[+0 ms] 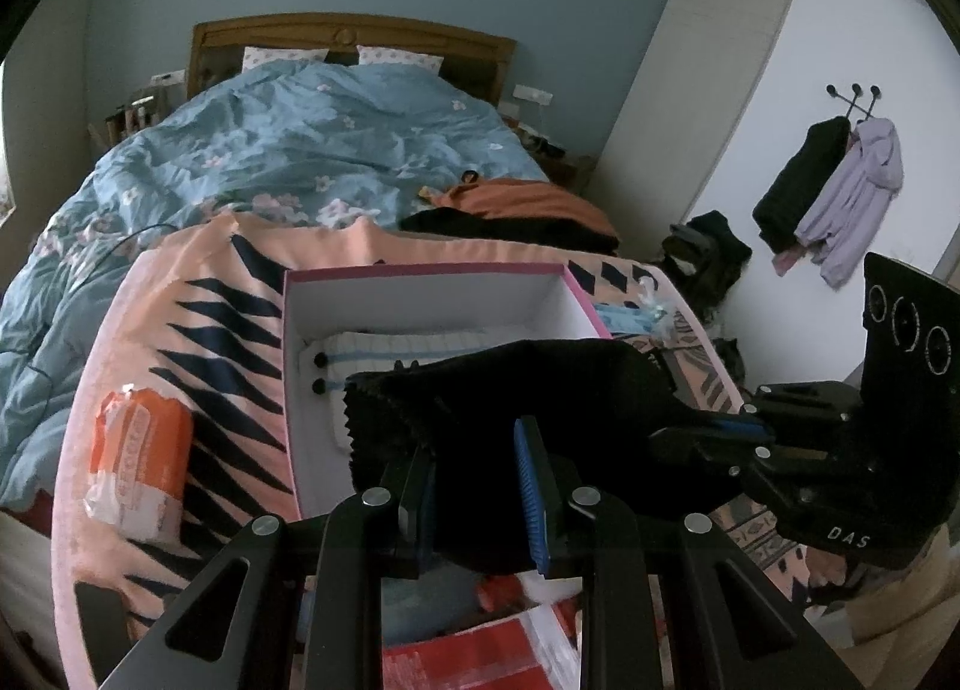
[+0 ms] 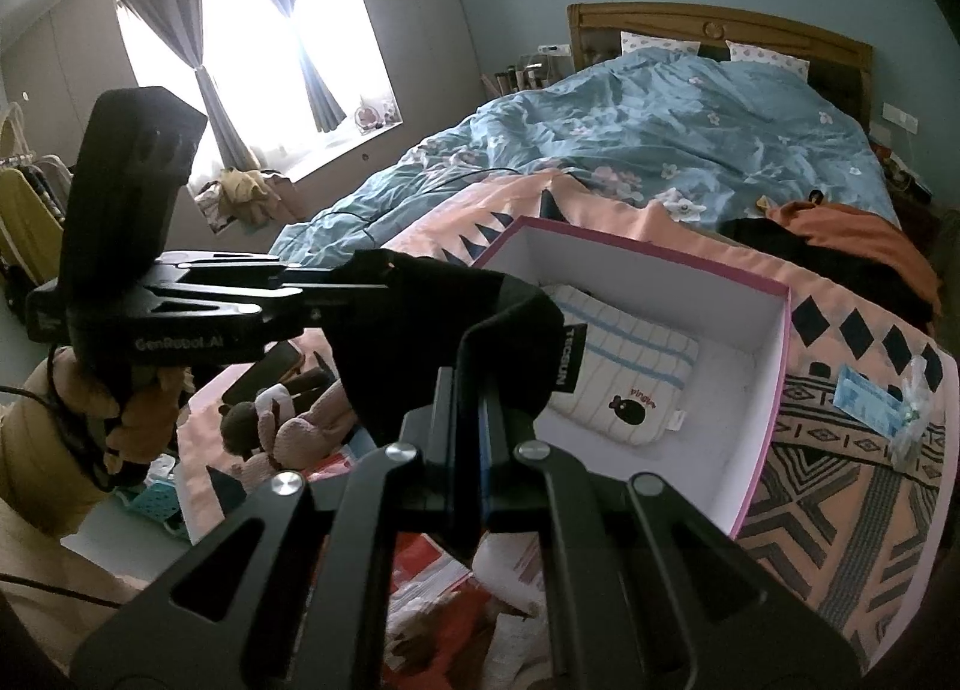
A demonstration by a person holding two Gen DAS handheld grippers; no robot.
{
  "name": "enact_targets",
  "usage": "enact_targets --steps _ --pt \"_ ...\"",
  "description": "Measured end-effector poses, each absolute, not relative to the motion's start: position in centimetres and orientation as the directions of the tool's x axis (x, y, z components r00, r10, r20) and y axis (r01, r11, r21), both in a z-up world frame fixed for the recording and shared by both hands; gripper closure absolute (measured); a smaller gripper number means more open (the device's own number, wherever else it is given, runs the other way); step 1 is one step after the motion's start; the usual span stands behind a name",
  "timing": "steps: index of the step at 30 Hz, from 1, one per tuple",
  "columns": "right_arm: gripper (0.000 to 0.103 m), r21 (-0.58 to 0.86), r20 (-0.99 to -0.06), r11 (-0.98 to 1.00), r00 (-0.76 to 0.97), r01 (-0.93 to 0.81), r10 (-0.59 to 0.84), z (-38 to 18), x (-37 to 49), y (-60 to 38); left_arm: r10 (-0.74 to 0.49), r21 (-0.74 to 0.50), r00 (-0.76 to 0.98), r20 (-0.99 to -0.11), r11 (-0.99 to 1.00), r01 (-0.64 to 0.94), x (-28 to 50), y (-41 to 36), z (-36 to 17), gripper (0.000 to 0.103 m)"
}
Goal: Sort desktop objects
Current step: 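Carry the held black cloth with the left gripper over the pink box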
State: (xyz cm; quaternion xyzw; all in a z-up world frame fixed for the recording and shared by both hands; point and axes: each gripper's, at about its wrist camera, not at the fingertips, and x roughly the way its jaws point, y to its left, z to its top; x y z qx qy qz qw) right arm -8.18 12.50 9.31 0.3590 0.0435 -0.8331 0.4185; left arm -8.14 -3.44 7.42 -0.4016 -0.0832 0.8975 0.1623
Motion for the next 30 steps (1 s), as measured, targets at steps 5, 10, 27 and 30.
enact_targets --steps 5,10,27,30 --pt "0.096 0.225 -0.636 -0.645 -0.392 0.730 -0.665 9.3 -8.4 12.3 0.353 -0.270 -0.623 -0.698 -0.935 -0.228 -9.2 -3.1 7.0 0.080" --pt "0.097 0.221 -0.637 -0.648 -0.395 0.729 -0.662 9.2 -8.9 12.3 0.344 -0.261 -0.620 -0.705 -0.939 -0.225 -9.9 -3.1 6.6 0.080" --pt "0.097 0.200 -0.644 -0.657 -0.407 0.727 -0.647 8.5 -11.5 11.8 0.310 -0.228 -0.626 -0.715 -0.951 -0.210 -11.8 -3.7 6.2 0.080" --pt "0.097 0.199 -0.646 -0.658 -0.408 0.726 -0.645 8.4 -11.7 11.8 0.306 -0.223 -0.629 -0.715 -0.952 -0.209 -12.0 -3.8 6.2 0.080"
